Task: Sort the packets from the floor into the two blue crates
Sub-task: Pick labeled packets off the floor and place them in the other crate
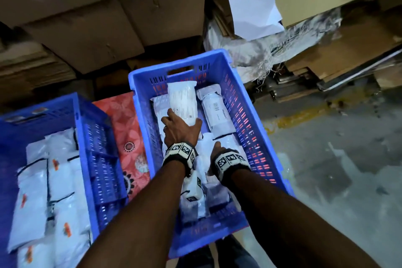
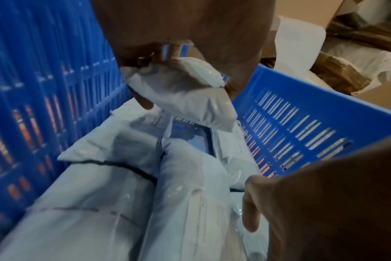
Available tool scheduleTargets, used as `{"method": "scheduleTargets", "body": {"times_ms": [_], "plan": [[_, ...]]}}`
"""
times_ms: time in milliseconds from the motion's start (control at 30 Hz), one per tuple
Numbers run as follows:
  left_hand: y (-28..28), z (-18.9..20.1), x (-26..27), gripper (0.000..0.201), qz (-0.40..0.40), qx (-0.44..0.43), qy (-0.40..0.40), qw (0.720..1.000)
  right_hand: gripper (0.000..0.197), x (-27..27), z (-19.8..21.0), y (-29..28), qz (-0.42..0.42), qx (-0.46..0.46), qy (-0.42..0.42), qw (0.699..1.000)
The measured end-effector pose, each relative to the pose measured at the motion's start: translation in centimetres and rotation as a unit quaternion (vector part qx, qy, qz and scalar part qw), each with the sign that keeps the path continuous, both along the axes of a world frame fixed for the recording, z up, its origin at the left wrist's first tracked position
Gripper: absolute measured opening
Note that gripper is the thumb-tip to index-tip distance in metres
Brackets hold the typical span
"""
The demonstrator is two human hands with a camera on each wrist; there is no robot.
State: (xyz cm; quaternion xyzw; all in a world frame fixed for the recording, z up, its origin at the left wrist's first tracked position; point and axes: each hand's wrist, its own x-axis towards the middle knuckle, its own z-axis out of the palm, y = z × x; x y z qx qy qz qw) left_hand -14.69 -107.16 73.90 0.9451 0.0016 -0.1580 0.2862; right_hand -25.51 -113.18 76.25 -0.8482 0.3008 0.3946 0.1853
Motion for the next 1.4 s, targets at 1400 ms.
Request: {"method": "scheduleTargets", "body": {"times_ms": [1400], "plan": [[-1.0,-6.1,4.0,0.064,-0.137,0.148,-0.027,0.979,0.059,0.3,-5.9,-4.5,0.106,0.014,0.006,0.994]]}}
